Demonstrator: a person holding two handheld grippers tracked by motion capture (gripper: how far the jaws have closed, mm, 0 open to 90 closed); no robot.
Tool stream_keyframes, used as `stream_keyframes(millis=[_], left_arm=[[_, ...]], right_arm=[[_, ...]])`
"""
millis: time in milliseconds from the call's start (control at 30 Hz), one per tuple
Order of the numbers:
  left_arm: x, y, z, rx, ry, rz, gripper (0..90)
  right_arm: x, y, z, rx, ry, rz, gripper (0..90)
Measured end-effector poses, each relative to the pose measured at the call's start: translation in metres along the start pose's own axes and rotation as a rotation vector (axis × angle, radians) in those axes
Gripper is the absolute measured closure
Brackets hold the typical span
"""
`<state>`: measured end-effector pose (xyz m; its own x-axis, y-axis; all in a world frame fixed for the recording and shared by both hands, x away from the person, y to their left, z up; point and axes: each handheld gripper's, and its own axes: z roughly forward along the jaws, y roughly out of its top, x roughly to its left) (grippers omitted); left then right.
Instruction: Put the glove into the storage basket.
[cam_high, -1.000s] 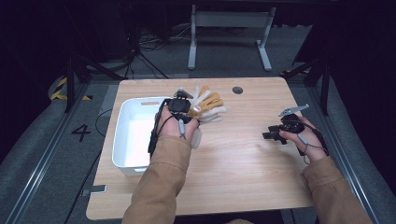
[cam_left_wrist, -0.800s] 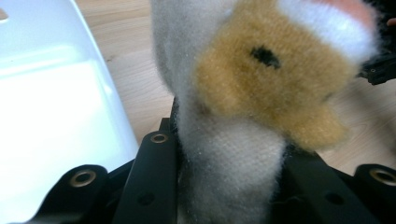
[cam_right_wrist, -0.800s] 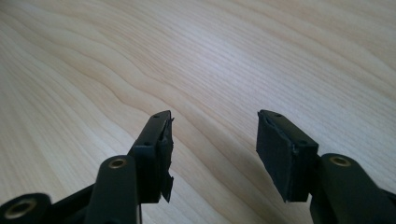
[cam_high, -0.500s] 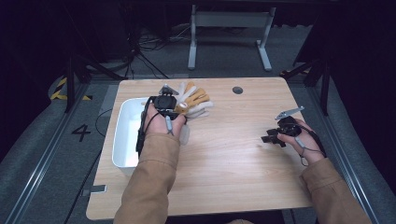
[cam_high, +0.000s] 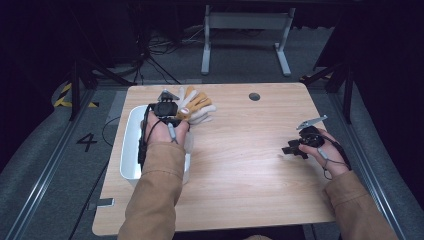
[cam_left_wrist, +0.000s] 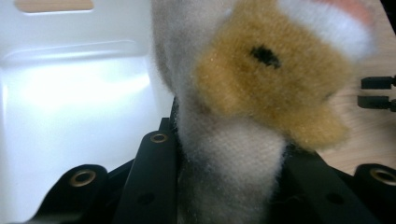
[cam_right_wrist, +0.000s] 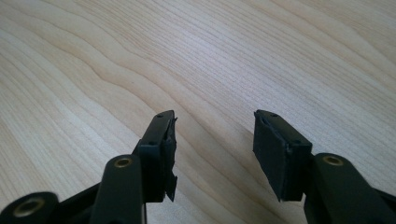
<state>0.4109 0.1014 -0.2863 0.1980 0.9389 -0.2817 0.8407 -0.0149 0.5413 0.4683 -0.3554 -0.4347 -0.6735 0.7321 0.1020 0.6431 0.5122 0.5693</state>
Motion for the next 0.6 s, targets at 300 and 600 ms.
stream_keyframes(millis=[300, 600], left_arm=[[0.012, -0.005, -0.001, -0.033, 0.028, -0.076, 72.4], [0.025, -0.002, 0.002, -0.046, 0.063, -0.139, 72.4]], right_arm=[[-0.001, 0.0, -0.002, -0.008, 0.007, 0.003, 50.4], [-0.003, -0.001, -0.001, -0.009, 0.012, 0.009, 50.5]])
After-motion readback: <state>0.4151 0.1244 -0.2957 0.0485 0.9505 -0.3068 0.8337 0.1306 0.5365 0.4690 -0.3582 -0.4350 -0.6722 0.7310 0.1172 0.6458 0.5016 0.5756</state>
